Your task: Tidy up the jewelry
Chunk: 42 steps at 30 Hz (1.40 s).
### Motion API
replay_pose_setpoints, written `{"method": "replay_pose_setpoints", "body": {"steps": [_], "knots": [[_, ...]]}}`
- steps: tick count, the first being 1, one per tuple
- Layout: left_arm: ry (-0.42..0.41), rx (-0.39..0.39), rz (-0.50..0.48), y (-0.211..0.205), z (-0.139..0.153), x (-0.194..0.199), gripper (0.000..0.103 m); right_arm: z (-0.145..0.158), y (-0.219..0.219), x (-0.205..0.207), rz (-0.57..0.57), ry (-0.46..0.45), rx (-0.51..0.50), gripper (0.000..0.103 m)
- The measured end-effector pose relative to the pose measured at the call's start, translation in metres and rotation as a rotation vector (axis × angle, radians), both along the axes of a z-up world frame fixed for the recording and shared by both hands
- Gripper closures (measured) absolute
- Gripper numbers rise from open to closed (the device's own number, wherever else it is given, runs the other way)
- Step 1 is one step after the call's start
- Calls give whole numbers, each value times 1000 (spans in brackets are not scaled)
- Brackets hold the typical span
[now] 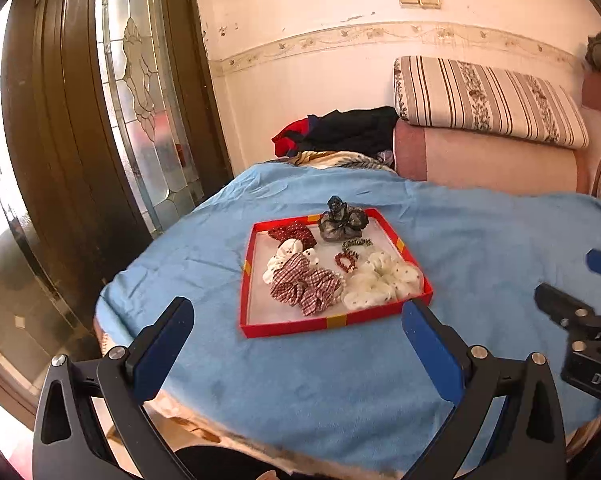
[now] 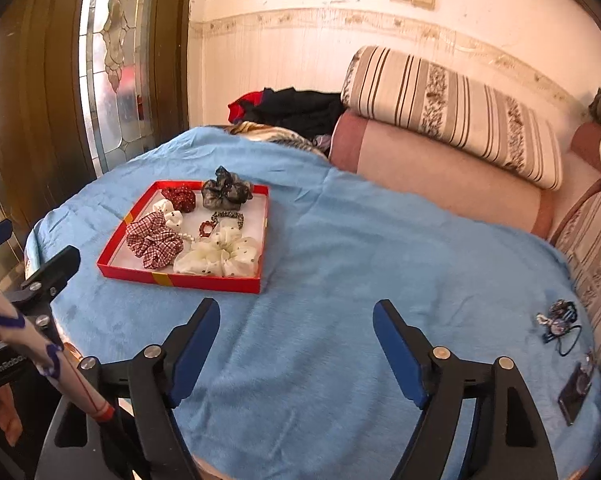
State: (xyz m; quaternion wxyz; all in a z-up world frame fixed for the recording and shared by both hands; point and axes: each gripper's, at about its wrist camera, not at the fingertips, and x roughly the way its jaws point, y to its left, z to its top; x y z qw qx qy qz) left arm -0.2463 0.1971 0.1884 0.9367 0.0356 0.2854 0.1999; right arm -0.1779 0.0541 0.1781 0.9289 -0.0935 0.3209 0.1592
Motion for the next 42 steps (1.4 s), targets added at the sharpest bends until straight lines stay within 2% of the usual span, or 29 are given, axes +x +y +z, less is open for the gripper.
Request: {"method": "replay_pose_setpoints", "body": {"steps": [5, 8, 13, 18, 30, 42], "knots": [[3, 60, 56, -6, 4, -16, 0, 10, -5, -36, -2, -58, -15, 16], [10, 60, 81, -8, 1, -25, 0, 9, -4, -52, 14, -62, -25, 16], [37, -17, 66, -4, -10, -21, 0, 4, 3, -67, 37, -90, -88, 15], [63, -48, 94, 3, -25, -9, 0, -7, 8, -61, 32, -75, -137, 14], [155, -109, 111, 15, -56, 16, 0, -38, 14, -38, 38, 3, -172, 14], [205, -96, 118, 18, -73, 28, 0, -58, 16, -21, 36, 59, -186, 14]]}}
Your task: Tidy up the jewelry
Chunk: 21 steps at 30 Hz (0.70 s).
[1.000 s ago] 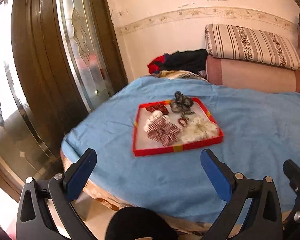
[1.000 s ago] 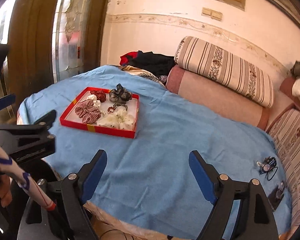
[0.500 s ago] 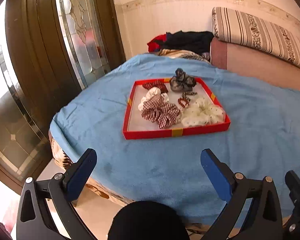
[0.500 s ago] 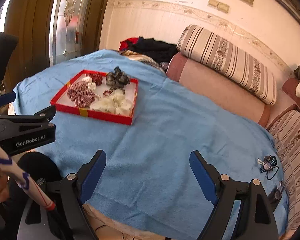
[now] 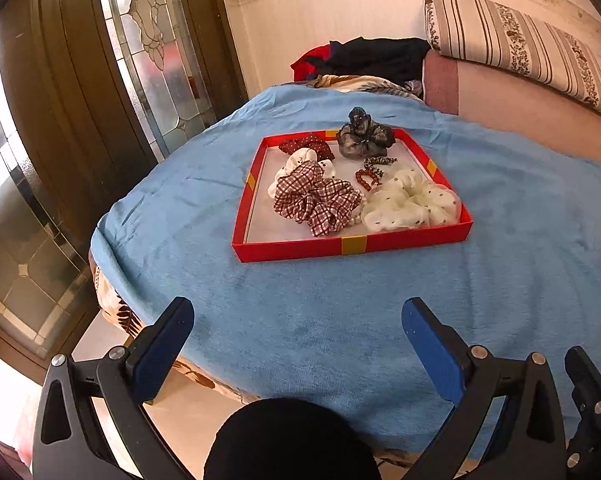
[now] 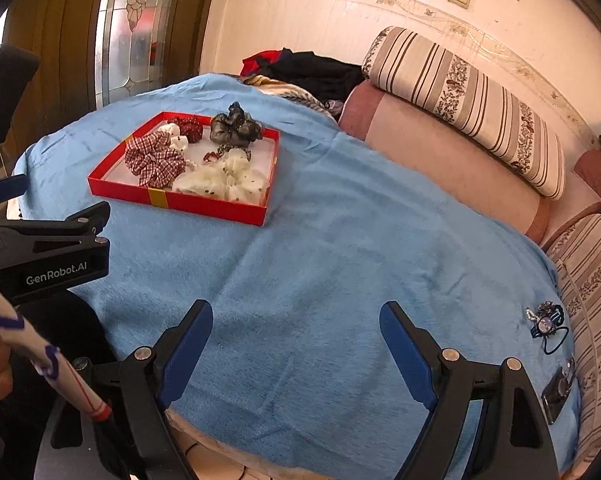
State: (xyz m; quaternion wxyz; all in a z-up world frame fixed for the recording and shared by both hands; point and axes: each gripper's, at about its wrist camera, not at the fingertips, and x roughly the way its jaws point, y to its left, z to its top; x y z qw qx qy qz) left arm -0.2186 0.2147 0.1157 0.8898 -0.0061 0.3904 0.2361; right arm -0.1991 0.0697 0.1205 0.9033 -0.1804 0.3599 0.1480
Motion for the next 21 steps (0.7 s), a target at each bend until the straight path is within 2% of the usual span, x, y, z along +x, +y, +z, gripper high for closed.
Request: {"method": "replay_pose_setpoints", "body": {"steps": [21], "knots": [[25, -15, -3, 8, -9, 6, 0, -12, 7, 6, -8, 23, -29, 14]]}}
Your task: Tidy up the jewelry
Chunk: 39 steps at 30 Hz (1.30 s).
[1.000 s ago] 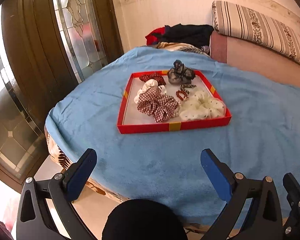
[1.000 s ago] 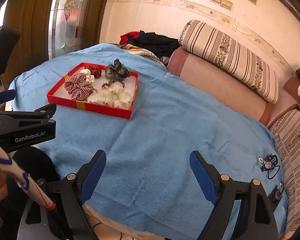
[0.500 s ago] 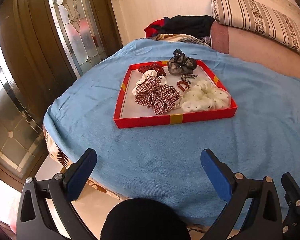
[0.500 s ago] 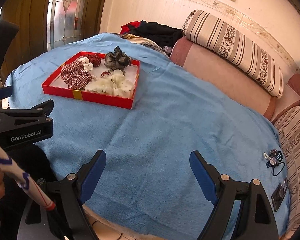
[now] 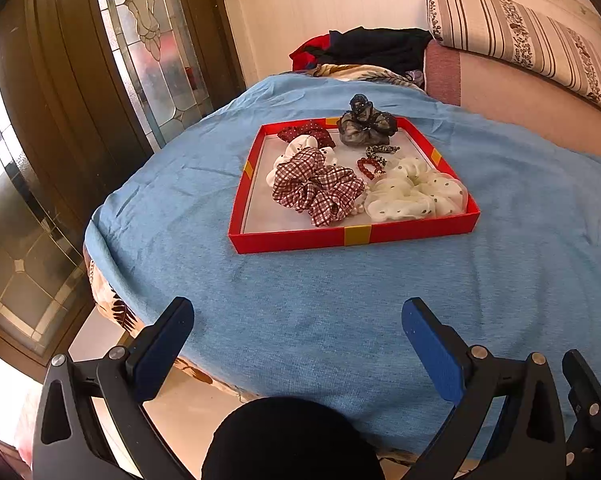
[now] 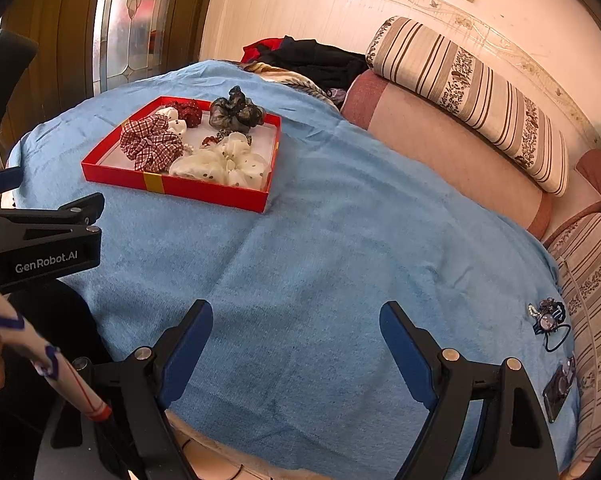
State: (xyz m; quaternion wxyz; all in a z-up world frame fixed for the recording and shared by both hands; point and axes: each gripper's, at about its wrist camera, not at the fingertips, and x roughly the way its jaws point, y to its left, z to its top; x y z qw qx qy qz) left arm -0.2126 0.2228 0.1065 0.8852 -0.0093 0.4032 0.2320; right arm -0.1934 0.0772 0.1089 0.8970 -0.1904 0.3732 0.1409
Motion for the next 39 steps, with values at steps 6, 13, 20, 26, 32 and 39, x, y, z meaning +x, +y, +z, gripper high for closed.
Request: {"method": "replay_pose_setpoints", "body": {"steps": [6, 13, 20, 26, 32, 39], "knots": [[-5, -7, 3, 3, 0, -2, 0, 0, 2, -2, 2, -4, -5, 14], [-4, -9, 4, 3, 0, -2, 0, 0, 5, -6, 6, -4, -16, 14], [-3, -13, 2, 3, 0, -3, 0, -2, 6, -5, 5, -3, -22, 14], [-1, -15, 3, 2, 0, -3, 0, -2, 6, -5, 4, -3, -22, 14], [3, -17, 2, 1, -1, -2, 0, -4, 6, -5, 5, 0, -25, 14], [5, -19, 2, 1, -2, -1, 0, -4, 6, -4, 7, 2, -27, 14]]}}
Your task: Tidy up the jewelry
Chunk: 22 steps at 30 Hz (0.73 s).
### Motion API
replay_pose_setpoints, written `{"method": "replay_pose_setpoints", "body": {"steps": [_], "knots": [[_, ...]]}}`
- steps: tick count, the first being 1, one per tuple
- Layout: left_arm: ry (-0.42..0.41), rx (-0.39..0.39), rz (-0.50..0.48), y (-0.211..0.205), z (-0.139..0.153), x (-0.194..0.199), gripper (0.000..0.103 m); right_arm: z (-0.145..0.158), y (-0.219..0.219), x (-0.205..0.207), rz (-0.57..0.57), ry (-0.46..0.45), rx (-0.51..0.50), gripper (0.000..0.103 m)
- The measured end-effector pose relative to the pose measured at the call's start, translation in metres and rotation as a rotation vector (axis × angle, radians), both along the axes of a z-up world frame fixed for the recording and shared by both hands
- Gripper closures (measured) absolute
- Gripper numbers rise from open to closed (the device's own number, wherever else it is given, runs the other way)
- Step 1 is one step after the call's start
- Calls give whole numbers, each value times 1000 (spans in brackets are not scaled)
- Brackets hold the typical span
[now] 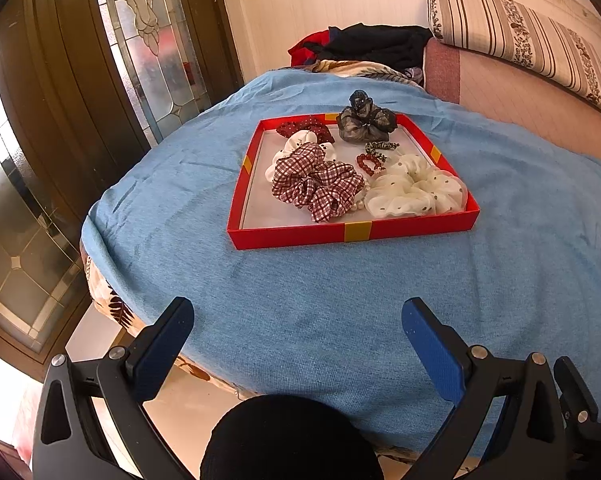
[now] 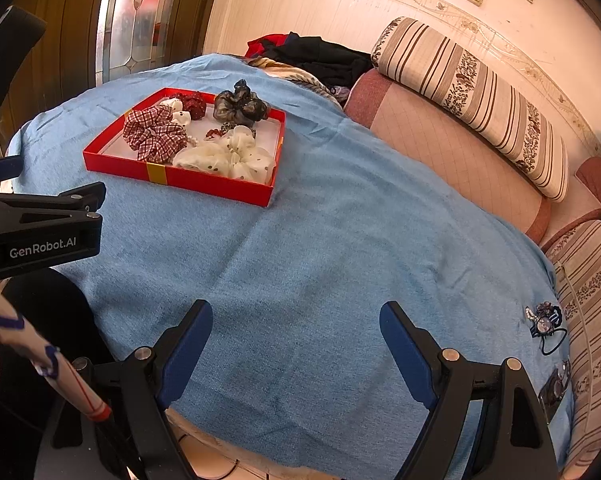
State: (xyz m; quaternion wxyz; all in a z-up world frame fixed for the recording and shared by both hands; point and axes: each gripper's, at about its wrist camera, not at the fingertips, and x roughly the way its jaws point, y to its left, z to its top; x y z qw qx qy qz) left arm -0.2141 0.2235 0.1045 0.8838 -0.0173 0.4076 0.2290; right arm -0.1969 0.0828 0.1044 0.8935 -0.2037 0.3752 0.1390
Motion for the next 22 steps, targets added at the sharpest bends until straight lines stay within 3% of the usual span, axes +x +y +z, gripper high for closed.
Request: {"method": "replay_pose_setpoints", "body": {"steps": [22], "knots": [[7, -8, -13, 4, 0, -1, 0, -3, -4, 2, -10, 6, 7, 14]]}}
